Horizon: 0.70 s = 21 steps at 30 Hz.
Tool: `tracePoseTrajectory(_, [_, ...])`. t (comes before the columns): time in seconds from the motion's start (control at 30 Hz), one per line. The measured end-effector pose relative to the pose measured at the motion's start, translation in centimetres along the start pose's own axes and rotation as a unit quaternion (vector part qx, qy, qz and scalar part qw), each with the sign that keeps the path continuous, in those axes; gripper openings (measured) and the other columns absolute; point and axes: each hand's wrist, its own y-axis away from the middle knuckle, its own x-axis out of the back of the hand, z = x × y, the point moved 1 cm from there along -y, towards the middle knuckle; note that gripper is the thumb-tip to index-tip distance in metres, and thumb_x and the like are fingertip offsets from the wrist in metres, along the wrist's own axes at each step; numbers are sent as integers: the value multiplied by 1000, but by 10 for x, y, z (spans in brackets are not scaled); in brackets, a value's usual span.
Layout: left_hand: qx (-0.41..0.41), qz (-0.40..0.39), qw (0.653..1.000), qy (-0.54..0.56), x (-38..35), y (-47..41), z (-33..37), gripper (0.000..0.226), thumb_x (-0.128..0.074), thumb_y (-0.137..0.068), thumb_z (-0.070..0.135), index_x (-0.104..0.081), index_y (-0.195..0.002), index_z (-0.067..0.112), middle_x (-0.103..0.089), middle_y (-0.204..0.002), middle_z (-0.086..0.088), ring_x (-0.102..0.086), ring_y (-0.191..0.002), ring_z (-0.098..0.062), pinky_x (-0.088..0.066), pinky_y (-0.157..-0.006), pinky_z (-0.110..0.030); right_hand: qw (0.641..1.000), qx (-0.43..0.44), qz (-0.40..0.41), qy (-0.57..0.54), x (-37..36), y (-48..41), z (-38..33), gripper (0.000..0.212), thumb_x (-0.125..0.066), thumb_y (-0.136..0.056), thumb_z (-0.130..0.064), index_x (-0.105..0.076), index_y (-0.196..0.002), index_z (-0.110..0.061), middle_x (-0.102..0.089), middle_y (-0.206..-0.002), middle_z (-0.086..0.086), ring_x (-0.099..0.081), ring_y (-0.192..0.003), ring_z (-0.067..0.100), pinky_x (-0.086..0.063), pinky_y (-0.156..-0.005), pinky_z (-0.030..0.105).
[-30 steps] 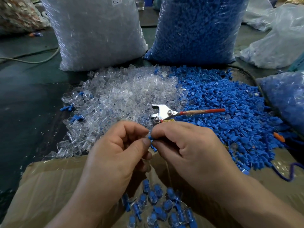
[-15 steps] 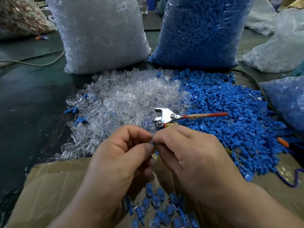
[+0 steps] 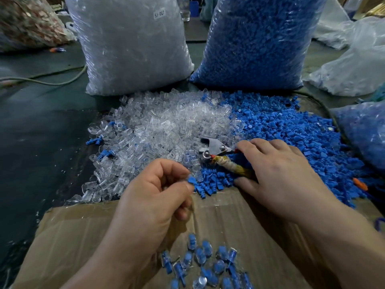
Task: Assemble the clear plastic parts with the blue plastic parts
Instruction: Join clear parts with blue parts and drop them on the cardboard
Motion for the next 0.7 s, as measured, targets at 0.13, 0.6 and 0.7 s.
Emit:
tracePoseTrajectory(0.13, [-5, 6, 1000, 4, -1, 1, 2, 27, -68, -85, 3, -70, -77, 28, -67, -62, -6, -59, -49, -14, -51, -48, -19, 1000, 0, 21, -19, 3, -3, 1, 59, -52, -83, -57, -35, -134, -35, -53, -123, -8, -40, -108, 21, -37, -95, 40])
tracePoseTrajectory(0.6, [-96, 64, 993, 3, 9, -7, -8, 23, -67, -89, 7, -69, -88, 30, -64, -63, -2, -56, -49, -15, -47, -44, -22, 983, 124, 40, -130, 26, 22, -14, 55, -40, -76, -51, -50, -127, -32, -57, -102, -15, -52, -93, 12, -48, -72, 32])
tracePoseTrajectory(0.7, [-106, 58, 993, 6, 10, -6, -8, 14, -66, -81, 18, -68, -88, 30, -63, -64, -1, -56, -50, -14, -47, -44, -23, 981, 133, 48, -133, 26, 23, -13, 57, -44, -76, -50, -51, -129, -29, -58, -107, -12, -53, -98, 14, -48, -77, 30])
